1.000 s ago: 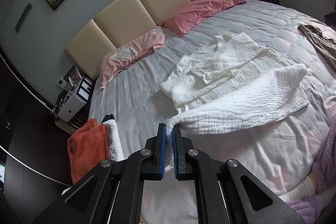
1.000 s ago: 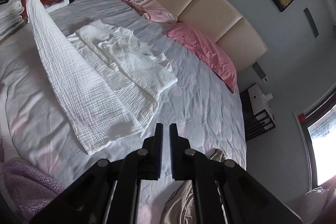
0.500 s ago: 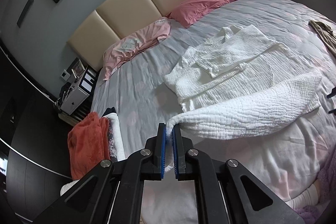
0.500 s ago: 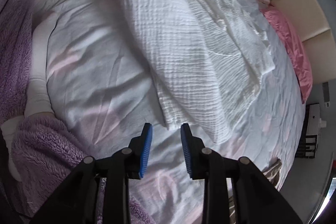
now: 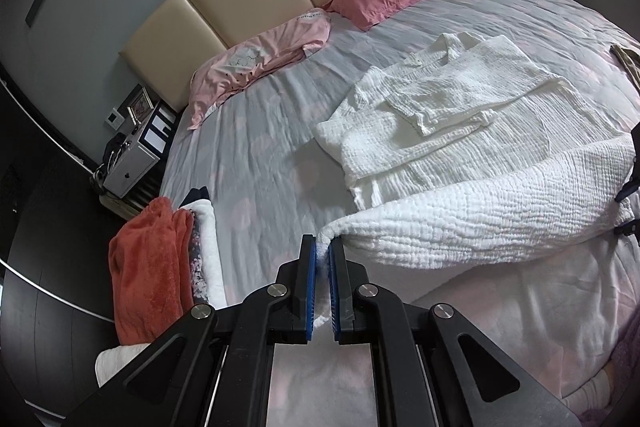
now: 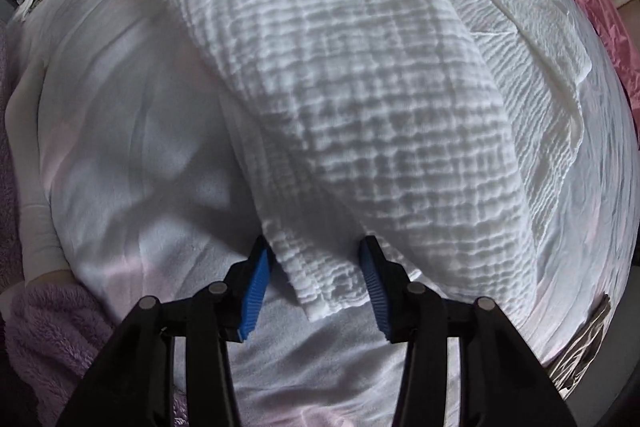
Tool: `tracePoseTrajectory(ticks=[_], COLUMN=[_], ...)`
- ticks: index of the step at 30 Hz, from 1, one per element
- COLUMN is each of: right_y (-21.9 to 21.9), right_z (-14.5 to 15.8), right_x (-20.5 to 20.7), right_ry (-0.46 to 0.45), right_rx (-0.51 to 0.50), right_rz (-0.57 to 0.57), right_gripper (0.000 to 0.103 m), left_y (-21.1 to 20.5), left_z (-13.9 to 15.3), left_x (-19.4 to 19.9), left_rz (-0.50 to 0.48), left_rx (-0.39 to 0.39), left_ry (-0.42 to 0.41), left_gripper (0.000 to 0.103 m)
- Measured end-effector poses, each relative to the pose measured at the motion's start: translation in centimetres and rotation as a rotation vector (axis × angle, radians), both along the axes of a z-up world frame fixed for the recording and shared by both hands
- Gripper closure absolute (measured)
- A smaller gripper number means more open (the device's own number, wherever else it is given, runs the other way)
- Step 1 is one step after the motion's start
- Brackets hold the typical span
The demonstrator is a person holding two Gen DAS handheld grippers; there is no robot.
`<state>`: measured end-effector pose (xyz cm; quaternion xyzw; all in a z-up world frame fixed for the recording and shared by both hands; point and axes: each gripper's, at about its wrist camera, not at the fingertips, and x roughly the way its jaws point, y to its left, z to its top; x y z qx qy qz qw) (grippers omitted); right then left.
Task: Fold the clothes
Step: 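Lift the folded shirt off the bed with both grippers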
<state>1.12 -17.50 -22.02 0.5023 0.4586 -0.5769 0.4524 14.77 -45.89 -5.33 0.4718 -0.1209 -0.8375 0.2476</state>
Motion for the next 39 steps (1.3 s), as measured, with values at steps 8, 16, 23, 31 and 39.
tracePoseTrajectory(ticks=[8,16,23,31,39], right_y=[2.3,6.6,10.2,13.7,16.9], right_z=[1.6,11.9,21.2,26.4,31.2], right_x=[0.0,1.3,1.2,3.2,7.3], right_ry=[0.077,0.249,0.413,0.527,0.599], right_rx=[-0.060,-0.278,-0.449,-0.605,-0.741], right_rz=[-0.035,-0.158,-0.340,-0.426,-0.449], right_gripper=[0.097,0.098,0.099,0.099,0.100], left_y=[-0.3,1.6,4.3,7.6,9.5], left_z=[-0.8,2.3,4.8,9.3,14.0], left_x=[0.6,4.0,7.7,10.4,14.6], left_rz=[0.019,-0.002,-0.034,-0.086,-0.112], left_rx=[0.006,-0.026,-0.041,-0.061,-0.098], left_ry=[-0.009,0.032,0.107,0.210,0.319], left_gripper=[0.096,0.096,0.096,0.097,0.097])
